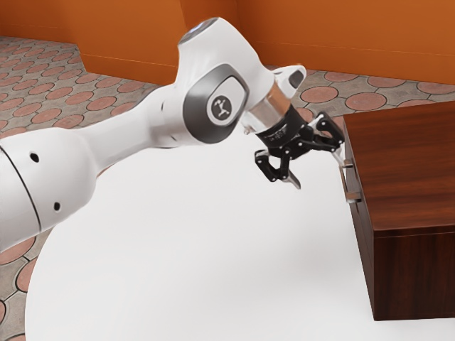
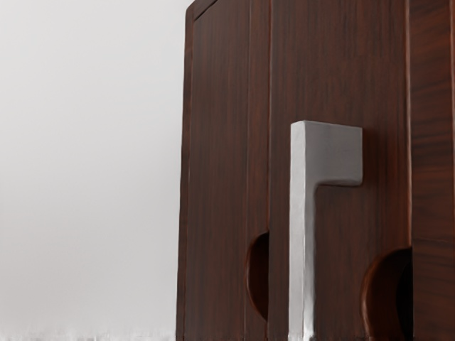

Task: Pull the drawer handle with one arm to open the drawer

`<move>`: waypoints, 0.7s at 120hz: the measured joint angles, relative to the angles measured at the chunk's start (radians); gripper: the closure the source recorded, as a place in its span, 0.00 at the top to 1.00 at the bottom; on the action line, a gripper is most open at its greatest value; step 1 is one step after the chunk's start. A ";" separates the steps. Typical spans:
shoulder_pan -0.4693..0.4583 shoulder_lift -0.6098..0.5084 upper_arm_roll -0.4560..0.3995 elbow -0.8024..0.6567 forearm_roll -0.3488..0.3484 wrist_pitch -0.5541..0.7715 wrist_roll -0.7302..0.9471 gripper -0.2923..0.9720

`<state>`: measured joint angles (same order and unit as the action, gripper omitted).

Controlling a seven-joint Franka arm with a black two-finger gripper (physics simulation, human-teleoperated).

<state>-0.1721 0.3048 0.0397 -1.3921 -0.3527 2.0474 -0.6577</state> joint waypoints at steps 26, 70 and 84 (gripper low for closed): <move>-0.001 0.006 -0.011 -0.002 -0.044 -0.052 0.032 0.73; 0.009 0.014 -0.008 -0.009 -0.074 -0.075 0.066 0.67; 0.020 0.034 -0.010 0.002 -0.075 -0.073 0.078 0.66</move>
<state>-0.1525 0.3391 0.0295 -1.3901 -0.4276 1.9742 -0.5798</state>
